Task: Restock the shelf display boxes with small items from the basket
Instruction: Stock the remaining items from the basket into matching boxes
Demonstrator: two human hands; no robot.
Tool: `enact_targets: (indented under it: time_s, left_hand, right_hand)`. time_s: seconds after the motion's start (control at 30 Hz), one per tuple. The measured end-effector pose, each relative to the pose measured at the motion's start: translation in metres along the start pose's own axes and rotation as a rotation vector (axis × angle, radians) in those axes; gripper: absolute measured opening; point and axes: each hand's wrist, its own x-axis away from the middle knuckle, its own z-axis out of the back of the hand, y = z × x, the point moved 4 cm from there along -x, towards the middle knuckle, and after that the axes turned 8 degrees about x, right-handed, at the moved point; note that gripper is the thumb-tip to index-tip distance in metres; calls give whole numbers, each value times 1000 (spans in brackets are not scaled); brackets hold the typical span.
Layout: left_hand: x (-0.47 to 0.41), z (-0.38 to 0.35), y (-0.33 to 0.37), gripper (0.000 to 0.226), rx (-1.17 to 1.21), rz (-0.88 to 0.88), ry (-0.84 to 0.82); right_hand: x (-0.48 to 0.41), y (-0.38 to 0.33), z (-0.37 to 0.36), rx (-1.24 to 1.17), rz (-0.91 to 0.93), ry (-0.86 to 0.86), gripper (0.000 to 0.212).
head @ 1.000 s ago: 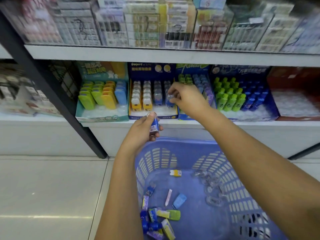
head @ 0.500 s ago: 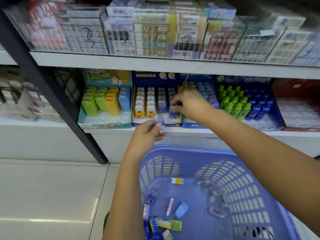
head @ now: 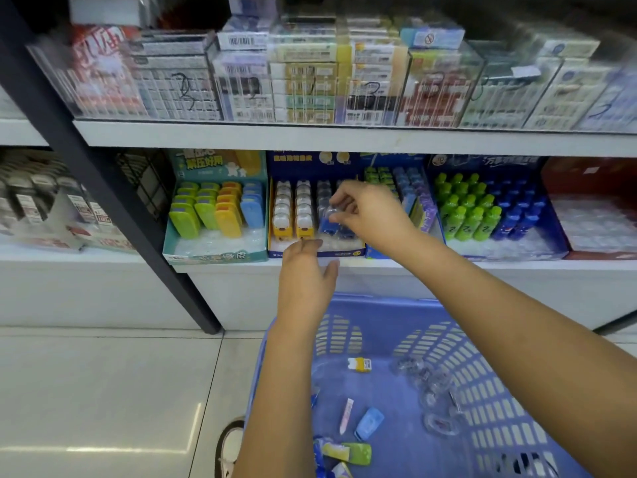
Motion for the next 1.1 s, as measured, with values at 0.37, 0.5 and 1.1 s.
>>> enact_targets:
  time_s: [0.37, 0.5, 1.1]
  left_hand:
    - [-1, -7, -10, 51, -93, -29, -86]
    - [3, 1, -4, 45, -33, -48, -68]
    - [110, -100, -101, 42, -352, 534, -795]
  right_hand:
    - [-23, -2, -18, 391, 110, -122, 27]
    - [-25, -4, -17, 492, 121, -108, 24]
    - [211, 80, -205, 45, -115, -936, 37]
